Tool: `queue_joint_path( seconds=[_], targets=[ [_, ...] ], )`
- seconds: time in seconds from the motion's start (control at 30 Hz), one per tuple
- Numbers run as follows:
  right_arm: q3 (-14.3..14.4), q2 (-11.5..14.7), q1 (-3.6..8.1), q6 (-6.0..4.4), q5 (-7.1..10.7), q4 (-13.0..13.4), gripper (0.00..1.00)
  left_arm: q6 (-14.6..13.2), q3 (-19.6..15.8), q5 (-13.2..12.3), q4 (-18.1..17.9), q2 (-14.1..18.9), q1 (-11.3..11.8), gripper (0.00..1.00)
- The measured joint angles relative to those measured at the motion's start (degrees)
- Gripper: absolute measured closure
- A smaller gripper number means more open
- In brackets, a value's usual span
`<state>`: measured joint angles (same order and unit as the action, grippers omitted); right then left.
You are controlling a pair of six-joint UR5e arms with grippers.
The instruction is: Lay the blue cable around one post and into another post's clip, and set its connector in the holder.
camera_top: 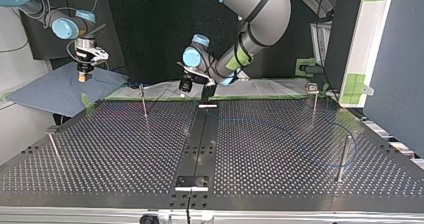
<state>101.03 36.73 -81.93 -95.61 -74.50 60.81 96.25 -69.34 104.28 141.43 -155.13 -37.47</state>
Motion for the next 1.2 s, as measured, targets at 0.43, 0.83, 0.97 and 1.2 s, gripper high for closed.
queue_joint_path(
  seconds=[0.43,0.83,0.97,1.2],
  targets=[
    [-1.5,-0.1,-0.05,-0.38,0.14,-0.9,1.0,0.2,0.1,0.0,0.1,0.0,0.5,1.0],
    [-2.3,-0.2,-0.14,-0.09,0.14,-1.7,1.0,0.5,0.3,-0.5,-0.2,0.0,0.4,1.0],
    [-2.5,-0.2,-0.16,-0.05,0.43,-1.7,1.0,0.5,0.3,-0.6,-0.2,0.0,0.3,0.7],
    [-2.5,-0.2,-0.27,0.01,0.73,-1.7,1.0,0.5,0.3,-0.8,0.3,0.1,-0.3,0.08]
  ],
)
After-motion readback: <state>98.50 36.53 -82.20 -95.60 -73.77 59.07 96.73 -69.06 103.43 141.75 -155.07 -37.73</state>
